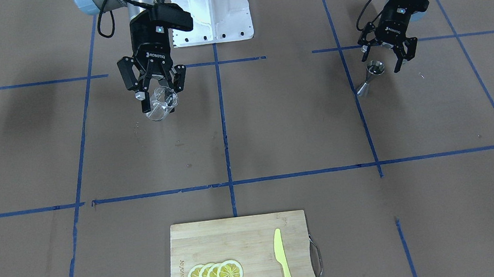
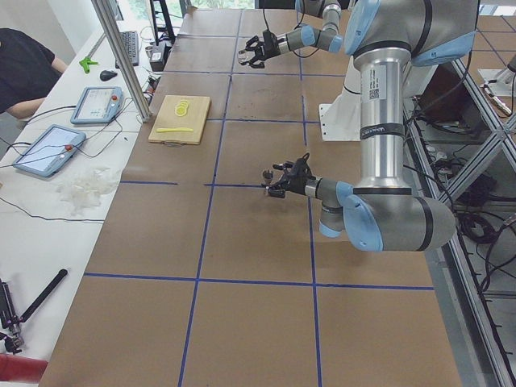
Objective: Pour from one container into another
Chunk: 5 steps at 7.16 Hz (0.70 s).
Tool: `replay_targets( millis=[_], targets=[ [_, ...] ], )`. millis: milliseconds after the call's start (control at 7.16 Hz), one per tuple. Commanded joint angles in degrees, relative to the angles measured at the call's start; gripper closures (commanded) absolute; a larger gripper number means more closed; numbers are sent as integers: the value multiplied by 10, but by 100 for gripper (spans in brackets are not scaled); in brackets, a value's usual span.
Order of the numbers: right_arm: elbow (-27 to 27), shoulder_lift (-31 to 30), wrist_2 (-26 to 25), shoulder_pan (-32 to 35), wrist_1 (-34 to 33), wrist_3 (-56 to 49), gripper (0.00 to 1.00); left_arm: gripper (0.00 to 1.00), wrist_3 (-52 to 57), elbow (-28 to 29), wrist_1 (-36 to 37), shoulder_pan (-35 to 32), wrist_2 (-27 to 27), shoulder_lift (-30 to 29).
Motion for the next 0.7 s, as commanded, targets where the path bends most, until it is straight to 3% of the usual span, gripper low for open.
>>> replay_targets(
  millis=[0, 279, 559],
  targets=[
    [0, 1, 0, 0, 0, 0, 100, 0, 14, -29, 0, -1, -1, 1],
    [0, 0, 0, 0, 0, 0, 100, 0, 48, -53, 0, -18, -17, 7],
    [0, -1, 0, -1, 0, 0, 100, 0, 64, -53, 2, -94, -126, 32]
  ],
)
